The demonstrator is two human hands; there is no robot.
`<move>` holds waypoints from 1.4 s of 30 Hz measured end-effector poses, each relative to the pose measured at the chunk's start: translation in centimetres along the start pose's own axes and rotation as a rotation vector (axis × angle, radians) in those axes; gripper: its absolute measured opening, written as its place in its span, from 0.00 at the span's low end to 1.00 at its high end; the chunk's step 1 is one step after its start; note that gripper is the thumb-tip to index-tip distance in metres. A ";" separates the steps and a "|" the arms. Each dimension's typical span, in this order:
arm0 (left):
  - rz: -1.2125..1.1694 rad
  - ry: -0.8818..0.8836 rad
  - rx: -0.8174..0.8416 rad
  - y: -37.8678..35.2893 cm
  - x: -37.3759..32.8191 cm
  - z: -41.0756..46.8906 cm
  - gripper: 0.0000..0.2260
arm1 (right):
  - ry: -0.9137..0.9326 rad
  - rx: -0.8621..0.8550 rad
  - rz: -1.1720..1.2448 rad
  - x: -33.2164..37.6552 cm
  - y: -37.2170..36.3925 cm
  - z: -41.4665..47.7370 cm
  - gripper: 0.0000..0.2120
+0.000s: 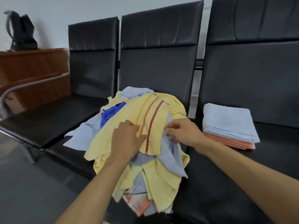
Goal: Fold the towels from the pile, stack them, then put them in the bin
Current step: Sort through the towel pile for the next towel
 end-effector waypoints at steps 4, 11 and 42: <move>-0.029 -0.026 -0.133 1.2 -0.4 0.2 0.09 | -0.021 0.006 0.053 0.1 -1.0 0.4 0.05; -0.519 0.004 -0.206 3.1 -2.3 -0.5 0.05 | -0.113 0.052 0.236 -0.6 0.0 -0.6 0.10; -0.176 -0.443 0.265 -3.5 -14.0 -3.2 0.07 | -0.436 -0.419 0.468 -10.5 19.9 -12.3 0.06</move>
Point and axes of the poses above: each hand's wrist, its own z-axis towards the middle knuckle, its own y-axis out of the back of the hand, x = y × z, the point moved 8 cm from there along z, towards the middle knuckle
